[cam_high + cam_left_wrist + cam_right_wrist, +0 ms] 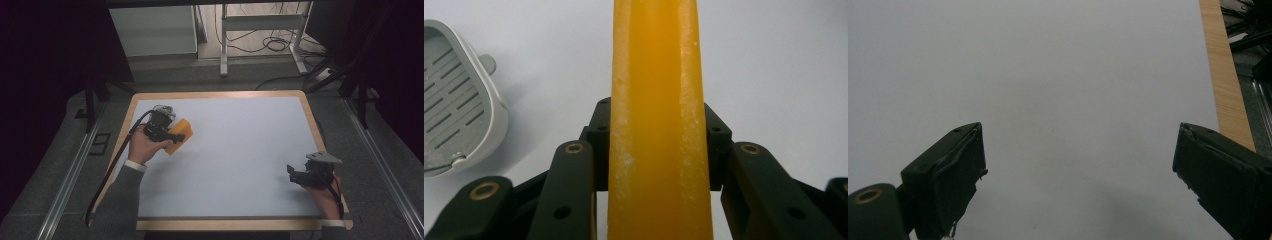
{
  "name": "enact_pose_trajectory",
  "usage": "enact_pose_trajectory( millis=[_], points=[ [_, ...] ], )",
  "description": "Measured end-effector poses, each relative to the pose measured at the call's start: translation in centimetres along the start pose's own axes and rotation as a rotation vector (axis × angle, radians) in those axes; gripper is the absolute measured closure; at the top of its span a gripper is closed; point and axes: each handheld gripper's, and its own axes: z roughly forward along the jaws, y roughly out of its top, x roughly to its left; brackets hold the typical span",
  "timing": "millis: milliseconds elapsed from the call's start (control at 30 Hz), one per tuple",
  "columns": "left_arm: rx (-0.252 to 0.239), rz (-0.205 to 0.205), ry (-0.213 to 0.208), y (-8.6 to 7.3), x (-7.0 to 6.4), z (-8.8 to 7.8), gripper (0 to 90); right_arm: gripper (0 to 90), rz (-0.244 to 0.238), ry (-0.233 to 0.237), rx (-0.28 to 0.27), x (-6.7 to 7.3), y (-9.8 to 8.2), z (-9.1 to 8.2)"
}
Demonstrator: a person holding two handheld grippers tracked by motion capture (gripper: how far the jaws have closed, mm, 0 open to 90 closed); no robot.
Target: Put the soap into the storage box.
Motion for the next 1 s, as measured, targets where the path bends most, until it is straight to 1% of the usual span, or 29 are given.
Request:
enact_pose_trajectory(
  millis=[100,133,200,267,400,467,567,700,733,800,867,900,967,1000],
  points=[
    [-0.011,-0.009,-0.012,0.2,0.2,-0.1,61.1,6.6,0.002,0.002,-0.006,0.0,0.0,0.0],
    [-0.011,-0.014,-0.014,0.4,0.4,-0.2,61.1,6.6,0.002,0.004,-0.005,0.0,0.0,-0.1],
    [-0.013,-0.018,-0.001,0.5,0.7,-0.3,61.1,6.6,0.001,0.003,-0.005,0.0,0.0,-0.1],
    [-0.014,-0.021,0.0,0.6,0.9,-0.3,61.1,6.6,0.002,0.001,-0.006,0.0,0.0,-0.1],
    [-0.027,-0.036,-0.013,0.8,1.6,-0.4,61.1,6.6,-0.001,-0.003,-0.004,-0.1,0.0,0.0],
    [-0.024,-0.034,-0.006,0.9,1.8,-0.5,61.1,6.6,0.002,-0.002,-0.006,-0.1,0.0,0.0],
    [-0.027,-0.046,0.004,0.9,2.3,-0.5,61.1,6.6,0.002,0.0,-0.005,-0.1,0.0,-0.1],
    [-0.033,-0.062,0.005,1.1,2.7,-0.6,61.1,6.6,-0.003,0.0,-0.005,-0.1,0.0,0.0],
    [-0.032,-0.064,0.012,1.2,3.0,-0.7,61.1,6.6,-0.002,0.0,-0.004,0.0,0.0,0.0],
    [-0.031,-0.07,0.016,1.3,3.1,-0.8,61.1,6.6,-0.002,0.0,-0.004,0.0,0.0,0.0],
    [-0.037,-0.074,0.015,1.4,3.3,-1.0,61.1,6.6,-0.002,-0.001,-0.006,0.0,0.0,-0.1],
    [-0.055,-0.088,0.023,1.5,3.6,-1.1,61.1,6.6,-0.002,-0.001,-0.005,0.0,0.0,-0.1],
    [-0.058,-0.093,0.025,1.5,3.8,-1.2,61.1,6.6,0.0,-0.002,-0.003,0.0,0.0,0.0],
    [-0.057,-0.1,0.033,1.7,4.1,-1.1,61.1,6.6,-0.004,-0.002,0.0,0.0,0.0,0.0]
  ],
)
